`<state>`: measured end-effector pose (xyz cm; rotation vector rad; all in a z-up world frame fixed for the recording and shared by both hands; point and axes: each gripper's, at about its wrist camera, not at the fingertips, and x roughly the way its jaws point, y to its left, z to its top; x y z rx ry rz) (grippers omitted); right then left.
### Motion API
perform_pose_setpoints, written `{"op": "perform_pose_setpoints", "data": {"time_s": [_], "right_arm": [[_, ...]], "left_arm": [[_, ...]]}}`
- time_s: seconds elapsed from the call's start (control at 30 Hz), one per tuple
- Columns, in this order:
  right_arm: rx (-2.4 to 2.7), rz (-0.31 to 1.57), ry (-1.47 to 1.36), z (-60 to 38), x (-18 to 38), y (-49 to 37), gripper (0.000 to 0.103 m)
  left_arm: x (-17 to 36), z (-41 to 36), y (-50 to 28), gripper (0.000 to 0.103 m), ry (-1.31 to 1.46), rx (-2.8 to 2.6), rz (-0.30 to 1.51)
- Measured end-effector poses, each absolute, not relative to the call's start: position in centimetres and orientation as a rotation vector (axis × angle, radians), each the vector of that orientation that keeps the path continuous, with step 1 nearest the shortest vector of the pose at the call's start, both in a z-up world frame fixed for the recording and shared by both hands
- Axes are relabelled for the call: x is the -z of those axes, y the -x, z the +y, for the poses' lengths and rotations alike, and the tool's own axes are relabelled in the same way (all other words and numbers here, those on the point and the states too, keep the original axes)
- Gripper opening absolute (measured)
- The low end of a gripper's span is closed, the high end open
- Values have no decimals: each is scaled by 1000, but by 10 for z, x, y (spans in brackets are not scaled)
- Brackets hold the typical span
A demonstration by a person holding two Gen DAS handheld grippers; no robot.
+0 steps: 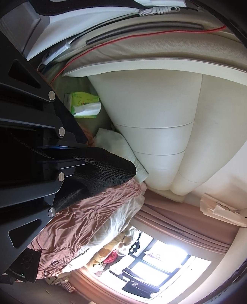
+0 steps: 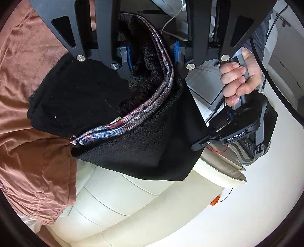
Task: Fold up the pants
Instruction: 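Lift the folded black shorts with both tools and carry them toward the headboard, then lower the shorts onto the bed beside the tissue box with both tools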
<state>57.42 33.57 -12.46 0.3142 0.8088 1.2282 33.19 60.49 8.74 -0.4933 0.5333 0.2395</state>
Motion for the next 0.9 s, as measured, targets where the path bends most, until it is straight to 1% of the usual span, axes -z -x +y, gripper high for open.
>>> {"op": "perform_pose_setpoints", "data": {"time_s": [0.33, 0.47, 0.77, 0.8, 0.83, 0.87, 0.9], "right_arm": [[-1193, 876, -385, 363, 174, -625, 29], [-1189, 882, -364, 371, 182, -641, 29], [-1156, 906, -366, 373, 201, -668, 29], [-1152, 916, -376, 372, 206, -670, 29], [-1149, 928, -380, 370, 212, -673, 32], [-1143, 944, -378, 368, 216, -672, 32], [-1130, 964, -375, 367, 221, -674, 35]], "left_arm": [[-47, 626, -408, 7, 444, -302, 667], [-32, 635, -434, 7, 464, -313, 690], [4, 629, -484, 8, 436, -353, 768], [9, 629, -487, 9, 439, -360, 781], [12, 628, -488, 11, 431, -369, 791], [15, 627, -489, 17, 416, -386, 799], [15, 626, -488, 26, 409, -400, 799]]}}
